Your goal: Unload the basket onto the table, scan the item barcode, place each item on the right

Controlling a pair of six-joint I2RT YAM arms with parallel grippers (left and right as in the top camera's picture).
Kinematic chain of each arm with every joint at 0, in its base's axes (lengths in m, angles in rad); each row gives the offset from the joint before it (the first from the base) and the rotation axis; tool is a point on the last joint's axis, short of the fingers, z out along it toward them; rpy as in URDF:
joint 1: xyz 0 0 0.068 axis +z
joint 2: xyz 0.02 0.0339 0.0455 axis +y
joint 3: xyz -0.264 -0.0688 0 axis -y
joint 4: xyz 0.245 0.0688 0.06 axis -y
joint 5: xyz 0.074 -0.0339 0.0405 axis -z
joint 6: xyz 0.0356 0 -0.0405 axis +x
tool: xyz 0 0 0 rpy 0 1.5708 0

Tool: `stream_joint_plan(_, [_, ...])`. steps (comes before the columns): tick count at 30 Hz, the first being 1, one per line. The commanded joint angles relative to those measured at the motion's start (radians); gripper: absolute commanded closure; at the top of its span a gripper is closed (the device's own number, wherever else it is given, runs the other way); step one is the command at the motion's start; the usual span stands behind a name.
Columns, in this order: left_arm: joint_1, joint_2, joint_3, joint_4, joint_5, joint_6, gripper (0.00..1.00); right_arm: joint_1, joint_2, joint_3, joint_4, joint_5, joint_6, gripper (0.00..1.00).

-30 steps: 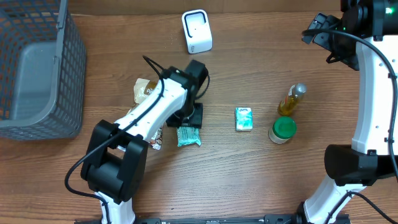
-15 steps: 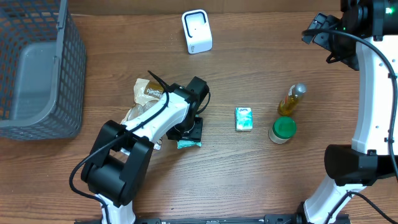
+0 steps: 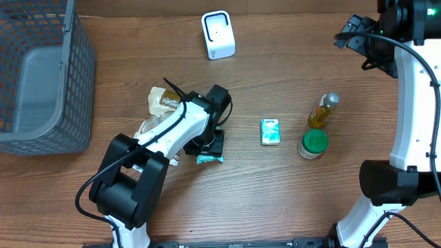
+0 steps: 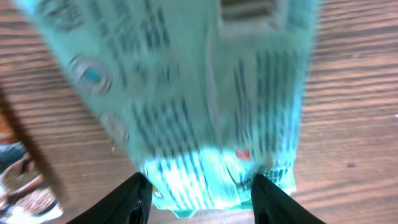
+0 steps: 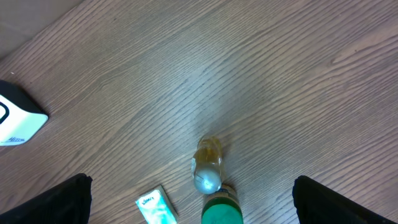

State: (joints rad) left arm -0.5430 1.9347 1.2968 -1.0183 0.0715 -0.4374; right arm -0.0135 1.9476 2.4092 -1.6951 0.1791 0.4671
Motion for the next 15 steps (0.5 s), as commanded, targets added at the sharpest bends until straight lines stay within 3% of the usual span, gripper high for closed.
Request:
stream_joint_plan(1, [0.005,-0.010,0.095,-0.043,0.007,0.021,0.45,-0.005,-0.018,0.013,0.002,-0.005,-0.003,0.00])
stream_joint_plan(7, [0.011,-0.013,0.172,-0.075,0.004,0.034,0.39,-0.005,-0.018,0.013,0.002,-0.005,-0.003,0.00])
stream_joint_plan(15, [0.077,-0.012,0.172,-0.077,0.009,-0.028,0.42,-0.005,-0.018,0.013,0.002,-0.005,-0.003,0.00])
